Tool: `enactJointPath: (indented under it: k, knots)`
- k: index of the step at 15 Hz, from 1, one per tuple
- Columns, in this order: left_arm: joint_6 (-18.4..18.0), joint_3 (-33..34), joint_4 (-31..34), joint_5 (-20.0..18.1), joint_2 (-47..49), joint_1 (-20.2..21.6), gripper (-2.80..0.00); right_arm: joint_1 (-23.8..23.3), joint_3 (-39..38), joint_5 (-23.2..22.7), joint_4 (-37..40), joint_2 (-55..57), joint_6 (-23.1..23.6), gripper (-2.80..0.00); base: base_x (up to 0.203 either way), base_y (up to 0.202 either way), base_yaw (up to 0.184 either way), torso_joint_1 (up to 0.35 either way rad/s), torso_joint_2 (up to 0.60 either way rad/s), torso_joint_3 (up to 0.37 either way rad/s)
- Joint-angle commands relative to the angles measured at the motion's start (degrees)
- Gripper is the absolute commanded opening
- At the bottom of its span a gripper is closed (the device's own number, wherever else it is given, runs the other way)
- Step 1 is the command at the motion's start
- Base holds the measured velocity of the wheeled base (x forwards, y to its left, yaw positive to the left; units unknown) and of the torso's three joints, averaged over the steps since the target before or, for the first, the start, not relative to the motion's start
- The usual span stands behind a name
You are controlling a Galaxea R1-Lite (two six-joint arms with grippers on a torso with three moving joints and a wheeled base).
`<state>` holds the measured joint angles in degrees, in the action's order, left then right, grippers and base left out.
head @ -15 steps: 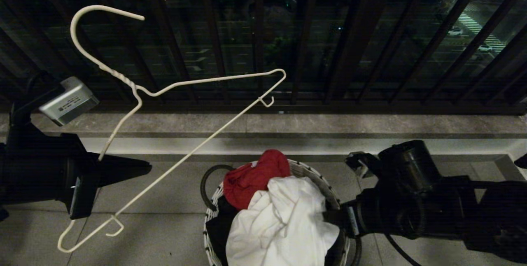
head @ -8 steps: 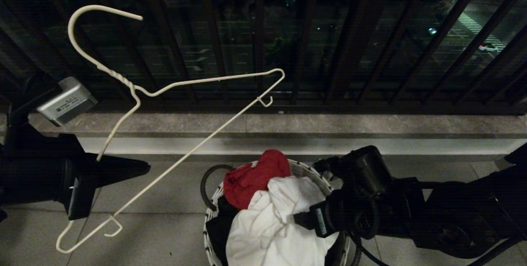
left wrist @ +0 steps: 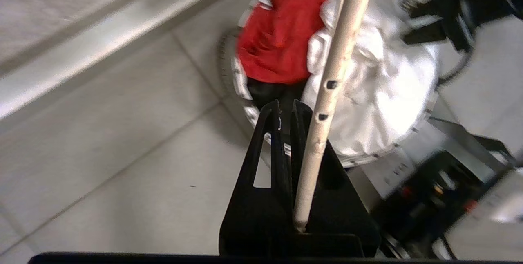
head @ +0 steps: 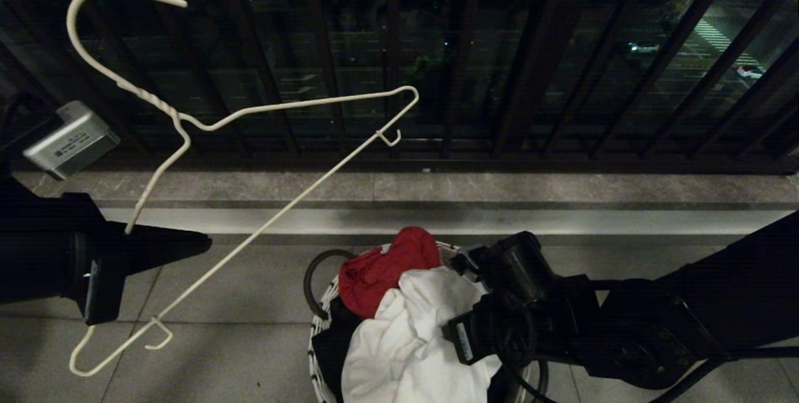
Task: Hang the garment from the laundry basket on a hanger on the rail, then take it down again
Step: Pick up clothes from the basket
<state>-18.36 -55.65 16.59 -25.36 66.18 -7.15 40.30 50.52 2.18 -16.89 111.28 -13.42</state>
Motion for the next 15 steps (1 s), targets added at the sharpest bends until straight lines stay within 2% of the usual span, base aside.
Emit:
enactJointPath:
  k: [1,3,9,12,15]
  knots:
    - [-0.10,-0.30,0.11,0.46,-1.19,0.88,-2.80,1.58,1.65,0.45,1.03,0.40,-0.11,-2.80,0.000,0.000,0.000,0.000,0.00,0.000]
    - [-0.10,-0.89,0.18,0.49,-2.28,2.47,-2.80,2.47,4.46,0.86,3.05,0.26,-0.14,-2.80,0.000,0.000,0.000,0.000,0.00,0.000]
    - [-0.63,-0.86,0.20,0.49,-4.74,4.42,-2.80,3.59,22.14,3.01,14.13,-0.16,-0.11,-2.80,0.000,0.000,0.000,0.000,0.00,0.000]
    - [-0.71,-0.86,0.26,0.49,-5.79,4.86,-2.80,7.54,27.96,3.36,20.07,0.36,-0.16,-2.80,0.000,0.000,0.000,0.000,0.00,0.000]
    - [-0.63,-1.12,0.28,0.49,-5.89,5.09,-2.80,10.95,30.85,5.46,20.49,2.69,-0.15,-2.80,0.000,0.000,0.000,0.000,0.00,0.000]
